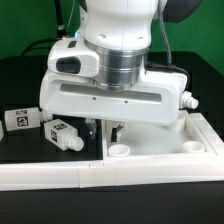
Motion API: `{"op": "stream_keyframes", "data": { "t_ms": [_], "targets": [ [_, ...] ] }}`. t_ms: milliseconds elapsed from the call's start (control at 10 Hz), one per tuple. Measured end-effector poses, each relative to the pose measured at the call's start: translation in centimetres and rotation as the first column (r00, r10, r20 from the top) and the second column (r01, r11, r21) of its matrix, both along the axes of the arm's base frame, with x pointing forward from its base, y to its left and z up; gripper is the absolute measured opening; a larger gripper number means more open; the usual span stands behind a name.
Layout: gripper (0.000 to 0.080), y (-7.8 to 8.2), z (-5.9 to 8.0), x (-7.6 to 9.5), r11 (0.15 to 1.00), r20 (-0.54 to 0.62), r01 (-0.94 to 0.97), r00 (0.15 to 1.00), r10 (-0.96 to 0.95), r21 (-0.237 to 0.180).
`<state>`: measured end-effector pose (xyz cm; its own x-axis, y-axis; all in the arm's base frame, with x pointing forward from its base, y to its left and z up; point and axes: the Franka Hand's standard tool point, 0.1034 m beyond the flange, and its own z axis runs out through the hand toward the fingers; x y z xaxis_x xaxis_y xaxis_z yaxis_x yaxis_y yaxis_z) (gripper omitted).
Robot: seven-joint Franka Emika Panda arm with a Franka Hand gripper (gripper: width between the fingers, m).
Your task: Assemble one leg
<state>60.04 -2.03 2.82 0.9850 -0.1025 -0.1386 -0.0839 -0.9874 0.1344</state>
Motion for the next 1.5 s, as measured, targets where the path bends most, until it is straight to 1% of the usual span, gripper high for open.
{"op": "stream_keyframes", "data": {
  "t_ms": [100, 200, 300, 400, 500, 600, 700, 800, 1000, 1100, 1200, 1500],
  "targets": [
    [0.0277, 0.0, 0.0, 0.0, 1.0, 0.0, 0.0, 1.0, 0.0, 0.0],
    [0.0459, 0.0, 0.0, 0.0, 1.0, 0.0, 0.0, 1.0, 0.0, 0.0],
    [0.0585, 0.0, 0.0, 0.0, 1.0, 0.0, 0.0, 1.0, 0.0, 0.0],
    [0.0585, 0.0, 0.0, 0.0, 1.0, 0.0, 0.0, 1.0, 0.0, 0.0],
    [0.0636, 0.0, 0.0, 0.0, 1.0, 0.0, 0.0, 1.0, 0.0, 0.0],
    [0.0636, 0.0, 0.2, -0.1, 1.0, -0.001, -0.002, 1.0, 0.002, 0.003],
    [0.0647, 0.1, 1.1, -0.9, 1.0, -0.002, 0.002, 1.0, -0.002, 0.015],
    [0.0649, 0.6, 1.9, -2.1, 1.0, -0.001, 0.001, 1.0, -0.001, 0.025],
    [0.0649, 2.4, 2.4, -4.9, 0.999, -0.002, -0.039, 0.999, 0.039, 0.031],
    [0.0649, 2.2, 2.3, -5.4, 0.999, -0.008, -0.039, 0.999, 0.039, 0.031],
    [0.0649, 1.3, 2.2, -5.4, 0.999, -0.009, -0.027, 1.0, 0.027, 0.034],
    [0.0649, 1.6, 2.2, -5.6, 0.999, -0.017, -0.016, 1.0, 0.017, 0.039]
  ]
}}
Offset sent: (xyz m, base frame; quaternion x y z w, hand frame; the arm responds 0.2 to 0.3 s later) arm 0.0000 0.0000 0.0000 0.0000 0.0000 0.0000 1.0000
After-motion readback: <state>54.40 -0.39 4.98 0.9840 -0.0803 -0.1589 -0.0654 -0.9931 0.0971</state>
